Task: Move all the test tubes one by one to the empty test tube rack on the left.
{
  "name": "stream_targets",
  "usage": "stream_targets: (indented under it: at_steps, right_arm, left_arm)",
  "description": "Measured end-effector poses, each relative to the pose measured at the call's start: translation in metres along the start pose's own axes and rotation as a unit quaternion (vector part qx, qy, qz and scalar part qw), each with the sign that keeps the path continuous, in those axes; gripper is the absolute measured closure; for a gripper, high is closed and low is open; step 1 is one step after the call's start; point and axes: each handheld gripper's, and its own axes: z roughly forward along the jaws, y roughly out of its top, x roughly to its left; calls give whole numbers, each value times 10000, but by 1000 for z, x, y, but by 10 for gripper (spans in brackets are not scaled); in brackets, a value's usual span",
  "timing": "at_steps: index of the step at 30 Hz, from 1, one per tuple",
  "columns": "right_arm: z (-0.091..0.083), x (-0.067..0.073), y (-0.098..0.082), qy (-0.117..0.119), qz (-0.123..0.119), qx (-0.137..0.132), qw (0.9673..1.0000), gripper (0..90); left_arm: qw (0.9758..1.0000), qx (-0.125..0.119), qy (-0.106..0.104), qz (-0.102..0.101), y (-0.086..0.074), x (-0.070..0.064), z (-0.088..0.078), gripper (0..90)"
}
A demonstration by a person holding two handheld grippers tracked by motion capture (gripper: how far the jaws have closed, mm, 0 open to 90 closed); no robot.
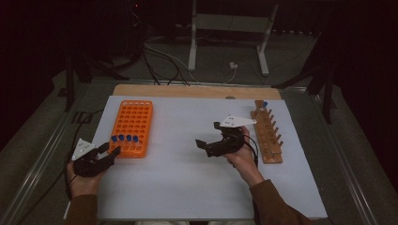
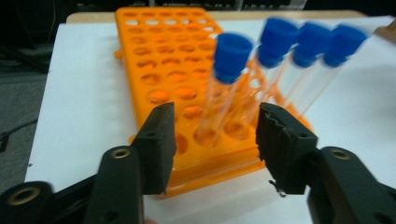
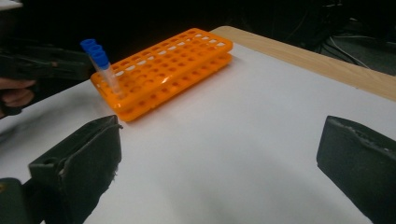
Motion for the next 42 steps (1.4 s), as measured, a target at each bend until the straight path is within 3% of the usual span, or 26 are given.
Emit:
stream_targets:
  at_steps: [7, 9, 11, 16, 29, 39, 42]
  right_arm:
    - [-6, -9, 3, -222, -8, 9, 9998, 2]
    - [-10, -14, 5, -366, -21, 15, 9993, 2]
    - [-13, -18, 7, -470, -33, 4, 9989, 2]
    - [-26, -34, 14, -822, -75, -48, 9966, 2]
    - [-56, -88, 12, -1557, 241, -74, 9875, 2]
    - [-78, -128, 7, -2088, 368, -189, 9771, 2]
    - [-80, -139, 5, -2212, 447, -116, 9741, 2]
  left_arm:
    - [9995, -272, -92, -100, 4, -12, -11, 237]
    - [9995, -270, -134, -115, 4, -16, -12, 160]
    - [9992, -293, -238, -135, 4, -18, -13, 142]
    - [9990, -348, -259, -125, 5, -24, -17, 27]
    - [9994, -326, -97, -7, 4, -25, -17, 7]
    - [9997, -245, -31, -34, 3, -25, -15, 7]
    - [9998, -217, -17, -36, 2, -25, -14, 8]
